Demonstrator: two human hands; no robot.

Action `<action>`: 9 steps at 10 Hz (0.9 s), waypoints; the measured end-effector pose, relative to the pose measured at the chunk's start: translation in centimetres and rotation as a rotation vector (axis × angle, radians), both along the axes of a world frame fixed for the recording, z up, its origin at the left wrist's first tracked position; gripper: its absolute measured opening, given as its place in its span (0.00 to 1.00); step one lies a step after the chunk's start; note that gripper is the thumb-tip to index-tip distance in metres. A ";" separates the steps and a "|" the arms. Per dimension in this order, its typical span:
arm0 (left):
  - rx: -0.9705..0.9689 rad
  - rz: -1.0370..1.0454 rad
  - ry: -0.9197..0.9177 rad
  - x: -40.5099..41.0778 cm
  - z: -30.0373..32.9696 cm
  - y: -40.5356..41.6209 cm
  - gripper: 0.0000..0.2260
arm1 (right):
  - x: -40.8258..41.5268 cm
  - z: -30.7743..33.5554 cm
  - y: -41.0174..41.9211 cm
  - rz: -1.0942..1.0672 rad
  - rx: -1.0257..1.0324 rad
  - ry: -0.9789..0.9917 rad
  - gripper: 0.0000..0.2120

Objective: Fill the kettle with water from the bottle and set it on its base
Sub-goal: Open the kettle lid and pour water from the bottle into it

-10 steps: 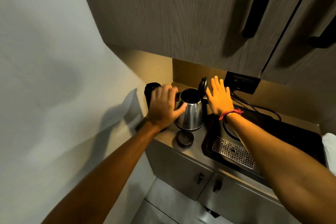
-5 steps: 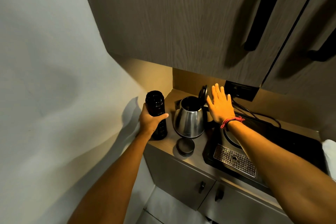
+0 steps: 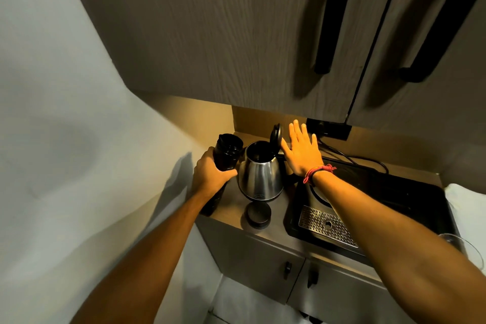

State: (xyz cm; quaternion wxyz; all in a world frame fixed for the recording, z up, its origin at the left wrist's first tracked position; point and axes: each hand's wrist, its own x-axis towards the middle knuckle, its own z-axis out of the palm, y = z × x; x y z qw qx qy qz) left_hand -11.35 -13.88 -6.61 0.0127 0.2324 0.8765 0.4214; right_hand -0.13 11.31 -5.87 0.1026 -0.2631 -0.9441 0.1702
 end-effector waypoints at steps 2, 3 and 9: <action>-0.331 -0.078 0.106 -0.1 1.3 0.7 0.31 | 0.1 -0.1 0.1 0.001 -0.014 0.020 0.36; -0.518 -0.090 0.181 0.1 2.2 1.5 0.36 | 0.1 -0.1 0.0 -0.001 -0.018 0.027 0.36; -0.717 -0.096 0.263 0.4 4.3 2.1 0.34 | 0.2 0.0 0.1 0.003 -0.007 0.037 0.37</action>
